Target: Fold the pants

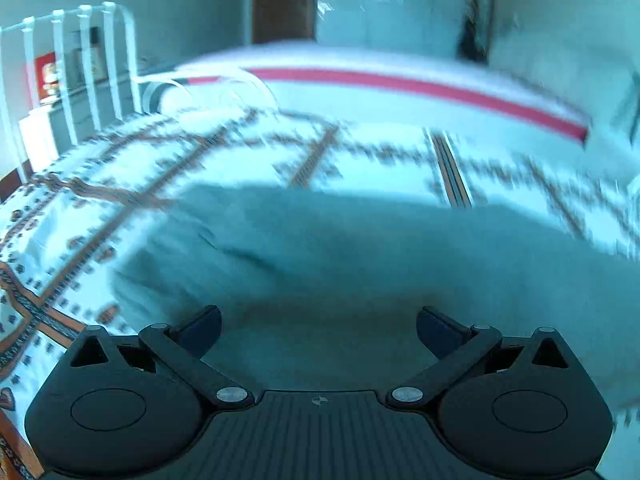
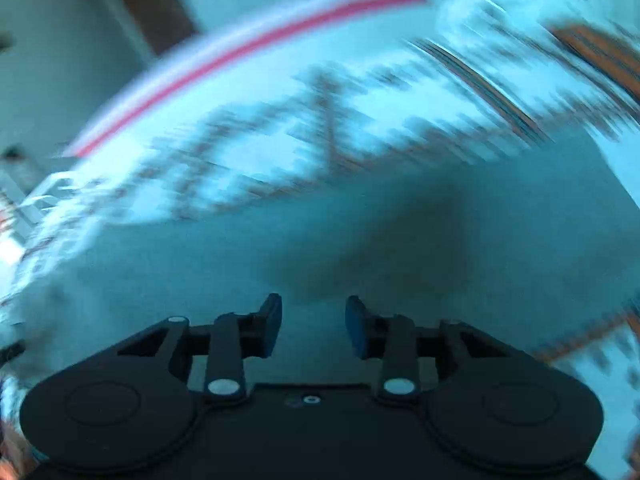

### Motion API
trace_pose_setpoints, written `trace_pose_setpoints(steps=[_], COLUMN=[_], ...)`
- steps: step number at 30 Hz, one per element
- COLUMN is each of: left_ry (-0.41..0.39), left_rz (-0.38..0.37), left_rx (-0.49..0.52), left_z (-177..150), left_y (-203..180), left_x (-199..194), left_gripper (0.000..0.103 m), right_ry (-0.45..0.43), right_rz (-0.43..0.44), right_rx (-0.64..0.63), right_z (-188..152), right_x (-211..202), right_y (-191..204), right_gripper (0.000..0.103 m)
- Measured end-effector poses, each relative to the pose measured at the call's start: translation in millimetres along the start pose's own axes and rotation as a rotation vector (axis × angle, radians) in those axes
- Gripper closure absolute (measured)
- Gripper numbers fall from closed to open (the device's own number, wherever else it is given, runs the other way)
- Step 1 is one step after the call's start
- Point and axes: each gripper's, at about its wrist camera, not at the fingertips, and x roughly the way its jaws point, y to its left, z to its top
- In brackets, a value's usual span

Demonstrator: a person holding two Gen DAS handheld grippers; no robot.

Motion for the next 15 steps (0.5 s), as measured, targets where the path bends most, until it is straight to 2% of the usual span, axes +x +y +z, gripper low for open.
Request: trace_pose_setpoints(steps=[2, 7, 11, 15], left_ry=[-0.014, -0.004, 0.022, 0.051], left_rz=[0.005, 0.047, 0.027, -0.031], left_rx=[-0.043, -0.062, -0.085, -0.124], left_z=[11.2, 38.9, 48.5, 61.1], left_y=[17.2, 47.8, 62.7, 75.9], left_x=[2.5, 27.6, 53.5, 77.3], left_gripper=[0.001, 0.001, 0.013, 0.013], right_ry=[-0.057, -0.048, -0.058, -0.028], right_rz=[0.065, 0.148, 0.201, 0.253], right_rx=[-0.083, -0.252, -0.354, -0.41], right_z=[6.4, 16.7, 27.9, 43.0], right_x=[-3.6, 28.9, 60.1, 109.9], right_y=[26.5, 96.8, 155.8, 206.0], right_gripper=[0.075, 0.075, 0.075, 0.074])
